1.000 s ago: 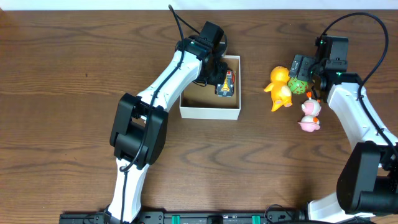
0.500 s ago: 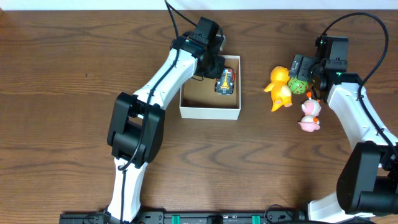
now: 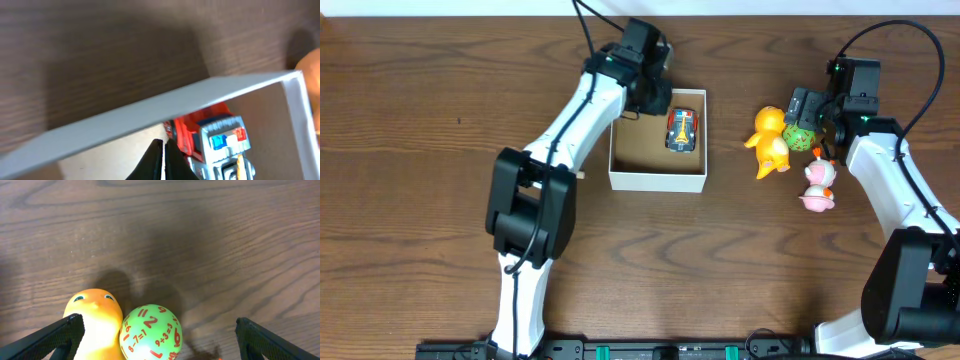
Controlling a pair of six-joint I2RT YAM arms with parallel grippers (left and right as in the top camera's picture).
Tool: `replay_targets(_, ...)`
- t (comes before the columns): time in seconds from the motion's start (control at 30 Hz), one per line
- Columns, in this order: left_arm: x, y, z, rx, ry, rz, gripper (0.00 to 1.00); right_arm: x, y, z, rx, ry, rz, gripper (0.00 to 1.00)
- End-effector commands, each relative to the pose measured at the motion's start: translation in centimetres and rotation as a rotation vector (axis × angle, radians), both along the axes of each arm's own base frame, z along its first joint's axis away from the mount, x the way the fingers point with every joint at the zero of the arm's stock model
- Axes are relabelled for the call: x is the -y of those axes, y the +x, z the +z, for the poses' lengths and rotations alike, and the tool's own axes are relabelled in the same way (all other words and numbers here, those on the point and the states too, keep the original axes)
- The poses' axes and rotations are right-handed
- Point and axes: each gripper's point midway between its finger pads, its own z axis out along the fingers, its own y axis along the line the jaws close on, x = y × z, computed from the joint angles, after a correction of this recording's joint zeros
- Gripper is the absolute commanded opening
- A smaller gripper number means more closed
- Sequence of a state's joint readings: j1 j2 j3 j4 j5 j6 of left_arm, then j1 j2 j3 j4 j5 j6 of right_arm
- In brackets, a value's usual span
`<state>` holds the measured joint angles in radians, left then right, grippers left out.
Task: Pack container
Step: 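Open the left gripper and withdraw it from the box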
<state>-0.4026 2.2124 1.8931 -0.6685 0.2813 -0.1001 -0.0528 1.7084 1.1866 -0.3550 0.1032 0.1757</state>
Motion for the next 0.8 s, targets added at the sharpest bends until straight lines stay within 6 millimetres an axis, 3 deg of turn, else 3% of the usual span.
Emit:
replay_targets(0.0,-2.1,1.7,7.8,0.163,-0.034,0.041,0.06,0.4,0.4,0.7,0.016,-0.01,-0.003,0.99)
replay_targets(0.07,-4.7,2.2,9.6,0.204,0.012,0.106,0.06,0.4,0.4,0.7,0.016,-0.01,-0.003,0.99)
replay_targets(0.17,-10.3,2.3,11.8,0.24,0.123,0.238,0.06,0.4,0.4,0.7,0.016,-0.01,-0.003,0.99)
replay_targets(0.3,-17.3,0.5,13.7,0.192,0.19,0.436,0.06,0.4,0.4,0.7,0.016,-0.01,-0.003,0.99)
replay_targets(0.43,-23.0,-3.0,12.3,-0.006,0.17,0.746,0.07,0.4,0.4,0.7,0.016,-0.01,-0.004,0.99)
replay_targets(0.47,-24.0,-4.2,11.4,-0.077,0.168,0.826,0.16,0.4,0.4,0.7,0.016,-0.01,-0.003,0.99)
replay_targets(0.53,-25.5,-6.4,9.7,-0.198,0.164,0.97,0.27,0.4,0.4,0.7,0.016,-0.01,-0.003,0.99)
replay_targets(0.63,-26.3,-8.8,7.6,-0.329,0.156,1.158,0.29,0.4,0.4,0.7,0.016,-0.01,-0.003,0.99)
replay_targets(0.77,-25.7,-10.1,5.2,-0.399,0.155,1.265,0.6,0.4,0.4,0.7,0.016,-0.01,-0.003,0.99)
